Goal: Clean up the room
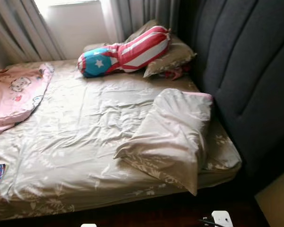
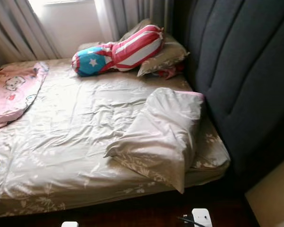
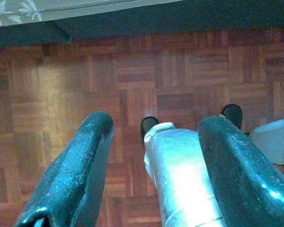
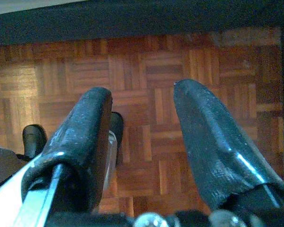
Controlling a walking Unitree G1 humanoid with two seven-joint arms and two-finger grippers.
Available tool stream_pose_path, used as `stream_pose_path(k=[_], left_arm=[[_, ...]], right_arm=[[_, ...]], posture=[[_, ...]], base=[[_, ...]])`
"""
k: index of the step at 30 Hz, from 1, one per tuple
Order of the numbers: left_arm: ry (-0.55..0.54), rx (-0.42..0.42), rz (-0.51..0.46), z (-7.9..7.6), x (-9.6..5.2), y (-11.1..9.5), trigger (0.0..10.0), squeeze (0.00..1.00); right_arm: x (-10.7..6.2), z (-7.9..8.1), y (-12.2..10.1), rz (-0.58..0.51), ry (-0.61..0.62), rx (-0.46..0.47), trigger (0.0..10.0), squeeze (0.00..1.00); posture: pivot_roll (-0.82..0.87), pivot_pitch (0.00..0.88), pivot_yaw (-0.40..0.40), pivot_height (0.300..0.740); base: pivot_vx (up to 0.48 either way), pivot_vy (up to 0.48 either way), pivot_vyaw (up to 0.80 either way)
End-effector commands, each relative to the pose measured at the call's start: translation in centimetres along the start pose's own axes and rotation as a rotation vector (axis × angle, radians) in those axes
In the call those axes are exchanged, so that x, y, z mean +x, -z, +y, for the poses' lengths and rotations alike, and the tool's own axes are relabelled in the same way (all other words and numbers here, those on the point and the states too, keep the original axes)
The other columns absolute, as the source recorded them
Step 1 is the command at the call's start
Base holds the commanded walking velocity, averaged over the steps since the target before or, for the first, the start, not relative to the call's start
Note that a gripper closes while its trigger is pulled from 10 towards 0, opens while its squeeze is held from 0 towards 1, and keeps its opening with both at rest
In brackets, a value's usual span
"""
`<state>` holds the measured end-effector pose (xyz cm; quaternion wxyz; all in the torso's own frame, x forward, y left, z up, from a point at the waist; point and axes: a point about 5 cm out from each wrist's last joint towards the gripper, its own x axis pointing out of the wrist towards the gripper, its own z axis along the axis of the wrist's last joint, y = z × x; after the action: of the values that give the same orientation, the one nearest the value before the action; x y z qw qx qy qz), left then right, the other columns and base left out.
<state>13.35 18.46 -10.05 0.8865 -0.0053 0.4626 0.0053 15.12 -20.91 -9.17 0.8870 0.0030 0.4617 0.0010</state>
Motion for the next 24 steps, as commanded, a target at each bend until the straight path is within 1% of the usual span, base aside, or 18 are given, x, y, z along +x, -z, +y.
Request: stream_pose_path(k=[1, 24], left_arm=[[-0.012, -0.010, 0.005, 0.43, -0.01, -0.03, 10.0, 0.00], [-0.017, -0.021, -0.002, 0.33, 0.04, -0.18, 10.0, 0.00]], right_arm=[[0.09, 0.25, -0.24, -0.012, -0.002, 0.018, 10.0, 0.00], [0.10, 0.10, -0.44, -0.023, 0.004, 0.021, 10.0, 0.00]], posture=[[-0.13, 0.031, 0.027, 0.740], [-0.14, 0.036, 0.021, 0.740]], base=[[0.311, 0.000, 0.00], [0.309, 0.000, 0.00]])
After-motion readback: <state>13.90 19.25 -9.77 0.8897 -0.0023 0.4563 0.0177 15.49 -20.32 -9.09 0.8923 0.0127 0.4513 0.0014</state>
